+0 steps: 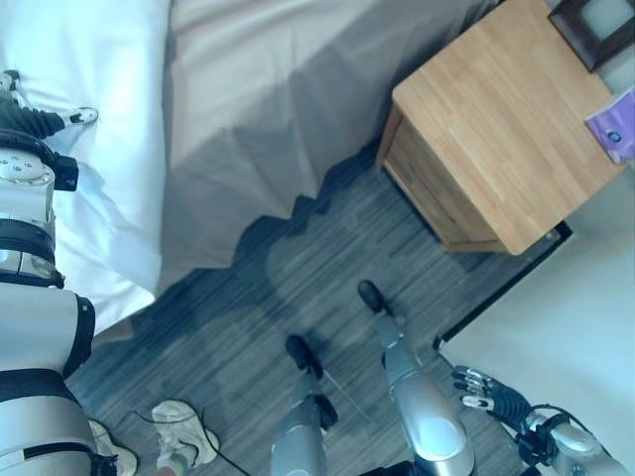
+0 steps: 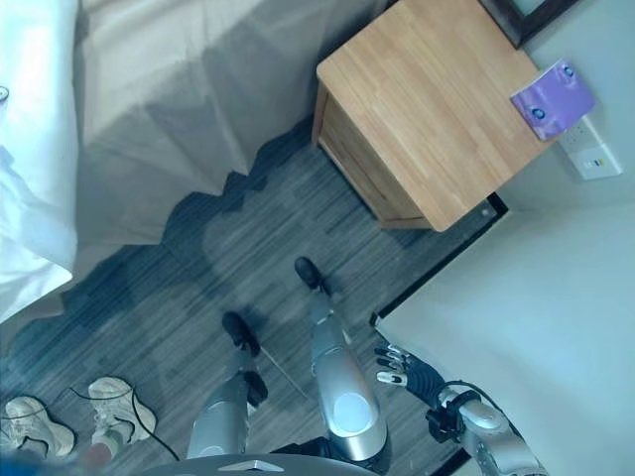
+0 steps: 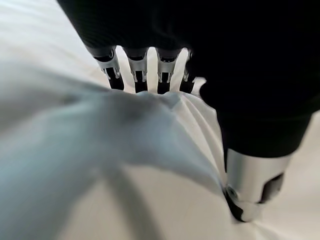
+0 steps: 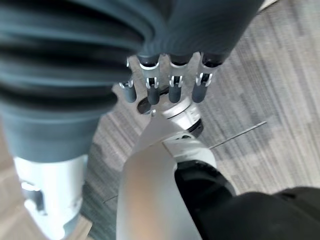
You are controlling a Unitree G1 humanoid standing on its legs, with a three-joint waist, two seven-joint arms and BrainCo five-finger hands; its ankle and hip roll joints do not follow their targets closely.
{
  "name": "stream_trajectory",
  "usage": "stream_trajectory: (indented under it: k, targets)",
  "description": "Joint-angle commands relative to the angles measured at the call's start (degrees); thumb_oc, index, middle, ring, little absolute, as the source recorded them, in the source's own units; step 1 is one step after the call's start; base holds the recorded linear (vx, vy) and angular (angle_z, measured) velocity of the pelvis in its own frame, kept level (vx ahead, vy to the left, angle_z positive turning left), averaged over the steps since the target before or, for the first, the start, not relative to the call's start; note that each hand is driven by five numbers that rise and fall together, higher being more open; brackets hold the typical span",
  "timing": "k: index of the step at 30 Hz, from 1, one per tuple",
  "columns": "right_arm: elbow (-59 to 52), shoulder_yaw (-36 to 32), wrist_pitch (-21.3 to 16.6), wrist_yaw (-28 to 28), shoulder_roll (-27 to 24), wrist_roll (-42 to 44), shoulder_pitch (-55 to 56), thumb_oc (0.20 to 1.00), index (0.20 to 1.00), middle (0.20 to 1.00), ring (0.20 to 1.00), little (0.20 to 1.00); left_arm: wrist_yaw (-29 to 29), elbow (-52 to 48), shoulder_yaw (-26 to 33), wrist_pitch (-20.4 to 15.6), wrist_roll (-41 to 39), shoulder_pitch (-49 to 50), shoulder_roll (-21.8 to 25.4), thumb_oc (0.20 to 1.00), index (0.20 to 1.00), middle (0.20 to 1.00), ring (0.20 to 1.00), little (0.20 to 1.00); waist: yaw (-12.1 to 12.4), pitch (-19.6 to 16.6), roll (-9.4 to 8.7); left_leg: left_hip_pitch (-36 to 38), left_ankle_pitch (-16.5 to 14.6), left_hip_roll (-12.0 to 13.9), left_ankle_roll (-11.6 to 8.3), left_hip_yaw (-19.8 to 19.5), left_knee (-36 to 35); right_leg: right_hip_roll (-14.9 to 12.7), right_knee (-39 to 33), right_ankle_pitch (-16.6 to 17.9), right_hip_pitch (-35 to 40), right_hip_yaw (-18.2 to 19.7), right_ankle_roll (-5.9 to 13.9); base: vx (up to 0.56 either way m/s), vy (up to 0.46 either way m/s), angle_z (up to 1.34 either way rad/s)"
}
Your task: Making the bed.
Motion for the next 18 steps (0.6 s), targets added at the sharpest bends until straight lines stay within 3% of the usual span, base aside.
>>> stream_trajectory:
  k: [1,3,4,6,8,13,18]
  targets:
    - [-0.28,0.54,-1.53,-0.87,0.99,3.08,-1.22,1.0,1.0,1.0,1.0,1.0,-0.13,-0.08,-2.13,-1.62,-0.4,-3.81,4.22,1.0,1.0,1.0,1.0,1.0,-1.15,0.63,-0.05,-2.74,3.5,-1.43,0.07,-0.45,0.47,2.86,7.71,-6.71,2.48,0.12,1.11,-0.03,0.002,-0.06]
    - [-0.18,0.74,-1.68,-1.19,0.95,3.14,-1.56,1.0,1.0,1.0,1.0,1.0,-0.3,-0.07,-2.07,-1.54,-0.87,-3.85,3.38,1.0,1.0,1.0,1.0,1.0,-1.25,0.95,0.12,-3.29,3.58,-1.51,0.06,-0.43,0.47,3.04,7.73,-6.52,1.94,0.13,1.08,-0.03,0.001,-0.04]
    - [0.0,1.12,-1.8,-1.64,1.18,2.95,-2.2,1.0,1.0,1.0,1.0,1.0,-0.72,-0.22,-2.22,-1.46,-1.52,-3.97,1.71,0.492,0.492,0.492,0.492,0.492,-1.48,1.54,0.43,-3.64,3.62,-1.55,0.08,-0.42,0.47,3.11,7.73,-6.51,1.57,0.23,1.07,0.0,0.0,0.0]
    - [-0.07,1.23,-1.77,-1.76,1.23,3.01,-2.43,1.0,1.0,1.0,1.0,1.0,-1.05,-0.46,-2.09,-1.49,-1.87,-3.67,0.91,0.2,0.2,0.2,0.2,0.2,-1.59,1.7,0.57,-3.69,3.6,-1.53,0.09,-0.48,0.47,3.19,7.77,-6.53,1.41,0.3,1.06,0.0,0.0,0.0]
    - [-0.45,1.81,-1.86,-2.03,1.01,2.72,-3.04,1.0,1.0,1.0,1.0,1.0,-1.65,-2.54,-2.94,-2.03,-1.52,-3.76,-2.06,0.2,0.2,0.2,0.2,0.2,-2.15,2.14,0.8,-3.43,3.48,-1.56,0.09,-0.44,0.47,3.38,7.76,-6.64,1.52,0.57,0.99,0.0,0.0,0.02]
    - [-0.49,2.49,-2.3,-1.92,0.52,1.6,-3.25,1.0,1.0,1.0,1.0,1.0,-1.55,-5.56,-4.24,-3.25,-1.45,-4.43,-4.25,0.2,0.2,0.2,0.2,0.2,-2.32,2.2,1.25,-2.49,3.12,-1.65,0.15,-0.24,0.47,3.46,7.66,-6.83,2.25,1.02,0.95,0.0,0.004,0.02]
    - [0.17,2.94,-3.58,-2.29,0.25,0.87,-3.55,1.0,1.0,1.0,1.0,1.0,-0.61,-16.19,-5.57,-7.46,-5.99,-6.2,-11.49,0.2,0.2,0.2,0.2,0.2,-3.08,2.16,2.79,-0.74,2.77,-2.05,0.31,-0.68,0.47,3.01,7.44,-7.42,4.08,0.87,0.8,0.0,-0.008,0.03]
